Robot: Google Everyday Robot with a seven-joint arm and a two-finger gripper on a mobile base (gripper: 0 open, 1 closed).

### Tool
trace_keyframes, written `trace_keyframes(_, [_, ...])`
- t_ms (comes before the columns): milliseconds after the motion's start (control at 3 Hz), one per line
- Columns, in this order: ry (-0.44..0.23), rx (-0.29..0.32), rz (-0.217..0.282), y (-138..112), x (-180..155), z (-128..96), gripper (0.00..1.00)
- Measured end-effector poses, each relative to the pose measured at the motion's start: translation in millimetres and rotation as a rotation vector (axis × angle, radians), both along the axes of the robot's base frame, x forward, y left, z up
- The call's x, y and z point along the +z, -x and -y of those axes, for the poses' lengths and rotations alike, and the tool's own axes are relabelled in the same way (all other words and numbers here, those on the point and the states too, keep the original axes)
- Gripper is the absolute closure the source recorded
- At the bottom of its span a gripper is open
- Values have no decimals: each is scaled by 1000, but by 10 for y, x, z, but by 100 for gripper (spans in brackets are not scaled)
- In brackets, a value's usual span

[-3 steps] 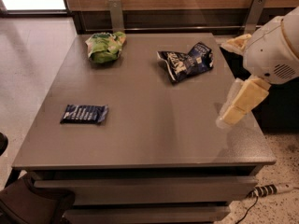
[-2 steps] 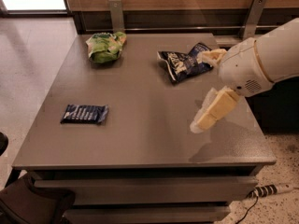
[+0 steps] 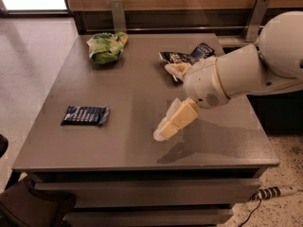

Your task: Pick rxbar blueberry

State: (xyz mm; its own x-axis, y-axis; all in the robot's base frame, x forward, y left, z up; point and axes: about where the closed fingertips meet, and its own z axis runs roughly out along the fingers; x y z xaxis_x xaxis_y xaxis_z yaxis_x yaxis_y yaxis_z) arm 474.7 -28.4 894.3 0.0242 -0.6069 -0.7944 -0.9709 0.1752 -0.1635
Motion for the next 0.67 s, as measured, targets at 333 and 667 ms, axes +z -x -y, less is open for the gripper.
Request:
trace_keyframes(333, [0, 0, 0, 0, 0, 0, 0])
trace_keyframes(667, [-15, 38, -43, -244, -281, -486, 0])
